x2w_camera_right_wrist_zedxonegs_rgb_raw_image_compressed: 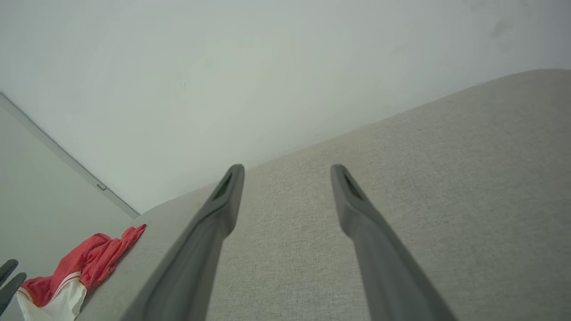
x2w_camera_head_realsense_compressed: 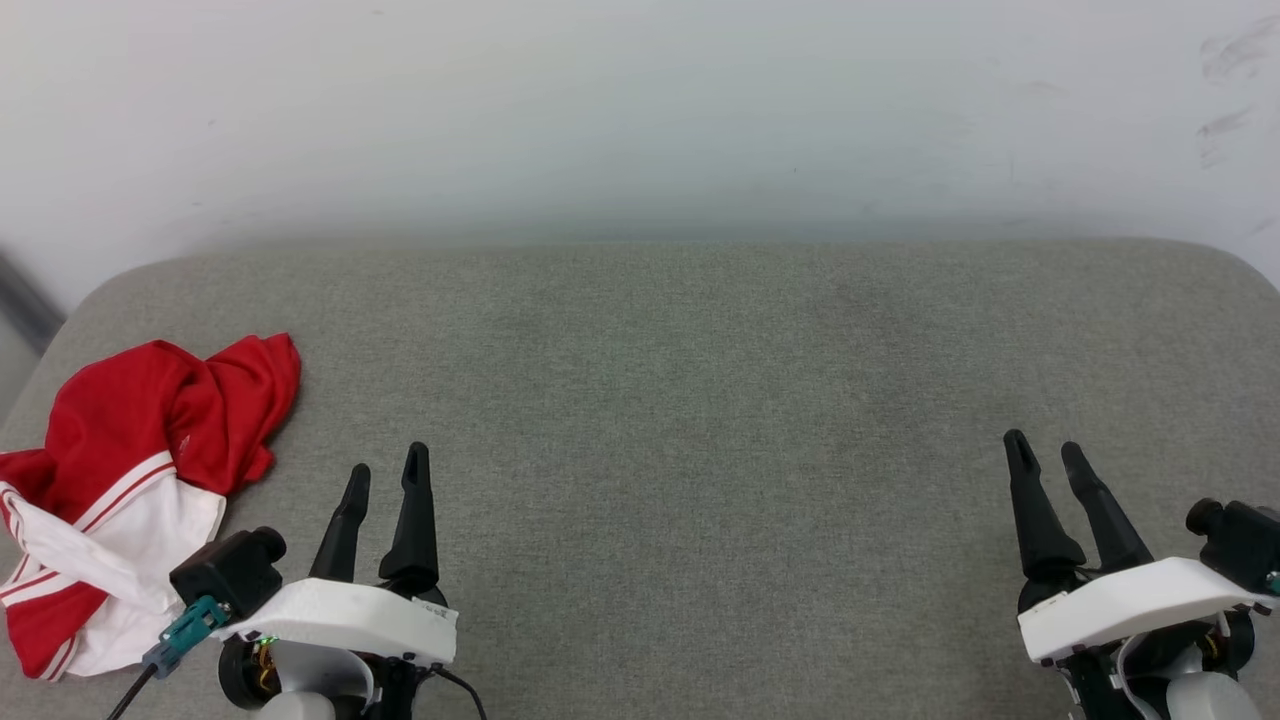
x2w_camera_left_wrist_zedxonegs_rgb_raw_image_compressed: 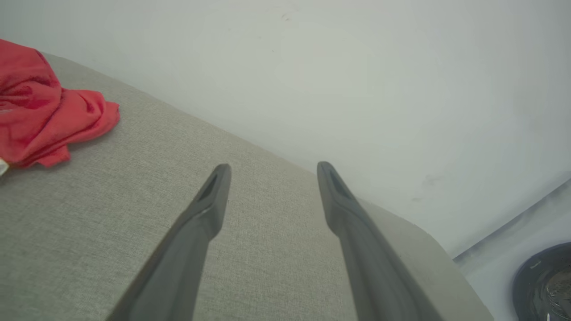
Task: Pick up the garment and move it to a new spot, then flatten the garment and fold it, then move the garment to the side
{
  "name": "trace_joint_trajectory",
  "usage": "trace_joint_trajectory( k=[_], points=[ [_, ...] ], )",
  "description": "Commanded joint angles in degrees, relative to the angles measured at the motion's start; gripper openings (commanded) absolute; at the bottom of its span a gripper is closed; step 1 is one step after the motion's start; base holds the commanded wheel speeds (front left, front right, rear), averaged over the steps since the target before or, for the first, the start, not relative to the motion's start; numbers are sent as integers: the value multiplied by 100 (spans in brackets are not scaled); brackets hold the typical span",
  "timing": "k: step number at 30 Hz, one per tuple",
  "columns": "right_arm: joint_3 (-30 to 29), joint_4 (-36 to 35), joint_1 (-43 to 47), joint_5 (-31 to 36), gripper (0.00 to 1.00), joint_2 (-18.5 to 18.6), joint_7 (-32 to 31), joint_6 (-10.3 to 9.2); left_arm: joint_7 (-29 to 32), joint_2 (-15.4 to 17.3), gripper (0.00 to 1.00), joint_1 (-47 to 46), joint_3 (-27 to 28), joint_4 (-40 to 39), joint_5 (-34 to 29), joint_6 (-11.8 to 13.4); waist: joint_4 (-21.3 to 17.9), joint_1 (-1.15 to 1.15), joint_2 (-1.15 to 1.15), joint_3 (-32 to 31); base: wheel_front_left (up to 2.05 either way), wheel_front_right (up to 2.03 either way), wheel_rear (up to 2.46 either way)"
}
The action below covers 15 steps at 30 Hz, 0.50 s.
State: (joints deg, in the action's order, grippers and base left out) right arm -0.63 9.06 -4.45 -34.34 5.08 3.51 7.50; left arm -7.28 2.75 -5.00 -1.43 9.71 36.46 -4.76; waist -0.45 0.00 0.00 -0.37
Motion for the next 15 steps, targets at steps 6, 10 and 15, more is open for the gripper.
trace_joint_trajectory(
  k=[6,10,15],
  points=[
    [20,-159,-97,764,100,-33,-21,-1,-151,15,100,-34,-20,-9,-631,84,-11,0,0,-13,0,0,0],
    [22,-180,-90,978,100,-47,-34,-1,-192,15,100,-27,-5,2,-822,93,-14,0,0,-18,0,0,0],
    [8,-226,-85,1437,100,-59,-62,-1,-290,15,100,-3,-5,69,-1294,116,-16,0,0,-5,0,0,0]
  ],
)
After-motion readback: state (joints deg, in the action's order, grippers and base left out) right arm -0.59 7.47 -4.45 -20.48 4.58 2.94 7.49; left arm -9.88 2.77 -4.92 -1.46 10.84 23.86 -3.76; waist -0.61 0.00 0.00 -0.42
